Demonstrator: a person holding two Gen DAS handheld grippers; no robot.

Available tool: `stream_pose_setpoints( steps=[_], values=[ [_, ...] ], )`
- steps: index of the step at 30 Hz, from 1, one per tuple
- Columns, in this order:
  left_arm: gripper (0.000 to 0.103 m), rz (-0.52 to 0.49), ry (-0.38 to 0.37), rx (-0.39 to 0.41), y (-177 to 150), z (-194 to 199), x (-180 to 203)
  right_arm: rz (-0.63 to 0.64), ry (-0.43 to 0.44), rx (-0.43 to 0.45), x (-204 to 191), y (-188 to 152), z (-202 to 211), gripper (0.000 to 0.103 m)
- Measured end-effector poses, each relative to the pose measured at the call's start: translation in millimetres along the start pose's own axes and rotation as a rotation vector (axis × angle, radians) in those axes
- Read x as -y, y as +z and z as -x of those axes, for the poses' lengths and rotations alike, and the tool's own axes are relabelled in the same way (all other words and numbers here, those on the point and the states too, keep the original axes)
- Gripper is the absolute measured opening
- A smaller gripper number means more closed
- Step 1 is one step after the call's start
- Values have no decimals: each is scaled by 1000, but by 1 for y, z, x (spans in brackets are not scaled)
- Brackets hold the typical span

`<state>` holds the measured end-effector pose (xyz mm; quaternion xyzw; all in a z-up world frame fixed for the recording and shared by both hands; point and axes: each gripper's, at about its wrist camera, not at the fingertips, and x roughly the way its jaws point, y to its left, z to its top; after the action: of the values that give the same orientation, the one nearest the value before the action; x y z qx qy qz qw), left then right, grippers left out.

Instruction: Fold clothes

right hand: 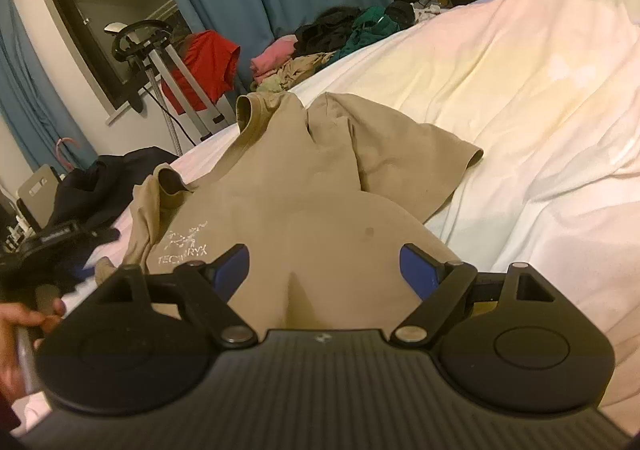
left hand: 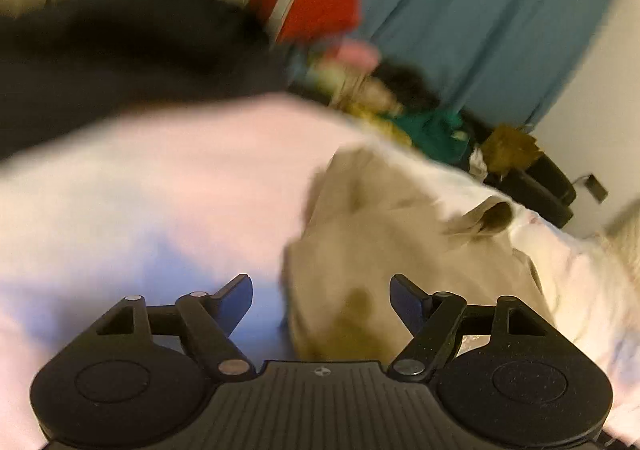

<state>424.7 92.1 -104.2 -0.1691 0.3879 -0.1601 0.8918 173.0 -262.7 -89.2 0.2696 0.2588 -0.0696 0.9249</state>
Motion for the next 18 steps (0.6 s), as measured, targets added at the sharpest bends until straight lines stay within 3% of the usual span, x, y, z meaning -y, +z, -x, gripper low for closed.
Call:
stream_pose_setpoints(
  steps=[1, 3, 4, 5, 8, 13, 18],
  values=[
    [72, 13, -4, -32, 1, -7, -3, -1, 2, -2, 0, 0, -1, 84],
    [71, -34, -31, -19, -2, -11, 10, 3, 3, -8, -1, -2, -3, 84],
    [62, -56, -48, -10, -3, -12, 16, 6, 2, -11, -1, -3, -4, 84],
    [42, -68, -43, -5, -3, -13, 23, 10, 2, -14, -1, -3, -4, 84],
    [19, -120, 15, 18, -3, -9, 33, 14, 1, -19, -1, -5, -5, 84],
    [14, -126, 59, 63, 5, 15, 13, 4, 7, -25, 0, -5, -5, 84],
    [8, -168, 159, 130, 41, 36, 2, 10, 10, -31, -1, -7, -6, 84]
  ],
)
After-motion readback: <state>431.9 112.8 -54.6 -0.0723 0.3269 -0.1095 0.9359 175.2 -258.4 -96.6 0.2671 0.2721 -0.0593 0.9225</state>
